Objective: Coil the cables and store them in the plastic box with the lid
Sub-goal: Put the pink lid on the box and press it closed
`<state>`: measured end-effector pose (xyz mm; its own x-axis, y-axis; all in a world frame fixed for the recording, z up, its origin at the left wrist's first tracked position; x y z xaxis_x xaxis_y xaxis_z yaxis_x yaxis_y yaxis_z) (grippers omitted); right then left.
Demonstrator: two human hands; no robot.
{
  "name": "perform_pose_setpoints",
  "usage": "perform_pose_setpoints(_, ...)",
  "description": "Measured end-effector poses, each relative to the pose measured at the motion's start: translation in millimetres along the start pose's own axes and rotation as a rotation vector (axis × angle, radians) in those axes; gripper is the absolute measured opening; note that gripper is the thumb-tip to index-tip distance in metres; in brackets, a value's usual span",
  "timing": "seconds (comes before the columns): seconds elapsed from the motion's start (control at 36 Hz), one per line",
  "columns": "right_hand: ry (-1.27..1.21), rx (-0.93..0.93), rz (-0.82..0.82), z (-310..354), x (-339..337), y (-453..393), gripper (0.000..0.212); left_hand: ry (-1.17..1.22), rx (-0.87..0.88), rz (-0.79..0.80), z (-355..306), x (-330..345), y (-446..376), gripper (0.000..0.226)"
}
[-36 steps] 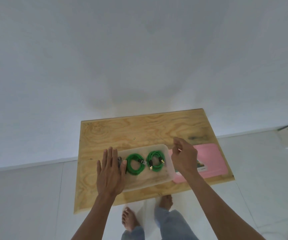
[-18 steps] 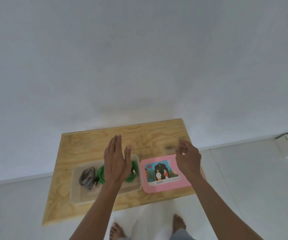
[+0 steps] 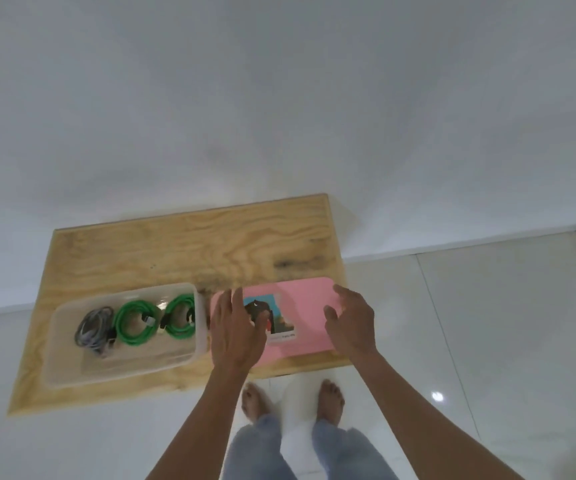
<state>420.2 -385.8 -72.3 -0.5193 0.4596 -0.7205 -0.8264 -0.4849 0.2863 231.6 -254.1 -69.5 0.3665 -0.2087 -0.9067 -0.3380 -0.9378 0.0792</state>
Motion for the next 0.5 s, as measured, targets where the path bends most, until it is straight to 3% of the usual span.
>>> perform_pose_setpoints(0.11,0.191,-0.074,0.062,-17.8,20.2,-0.4,0.067,-0.158,-0.049,0.115,18.5,27.3,5.9,0.081)
perform_pose_setpoints(0.22,0.258,-0.152,0.093,-32.4,34.5,-2.3,0.079,-0.165,-0.026,0.101,16.0,40.7,6.2,0.088)
perform_pose_setpoints(0.5,0.128,-0.141,0.06,-49.1,36.9,-20.3,0.07,-0.07,-0.144,0.05,6.8,56.8,-0.3,0.108)
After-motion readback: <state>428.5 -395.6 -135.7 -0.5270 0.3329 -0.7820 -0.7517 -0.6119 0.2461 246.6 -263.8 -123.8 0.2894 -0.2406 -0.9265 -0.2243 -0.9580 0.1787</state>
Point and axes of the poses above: each hand's wrist, its own y-axis away from the middle knuckle, its own x-axis out of the palm, z = x × y, the point moved 6 cm from there along -y, towards the middle knuckle, and after that the axes turned 13 degrees about -z, right-handed, at the moved point
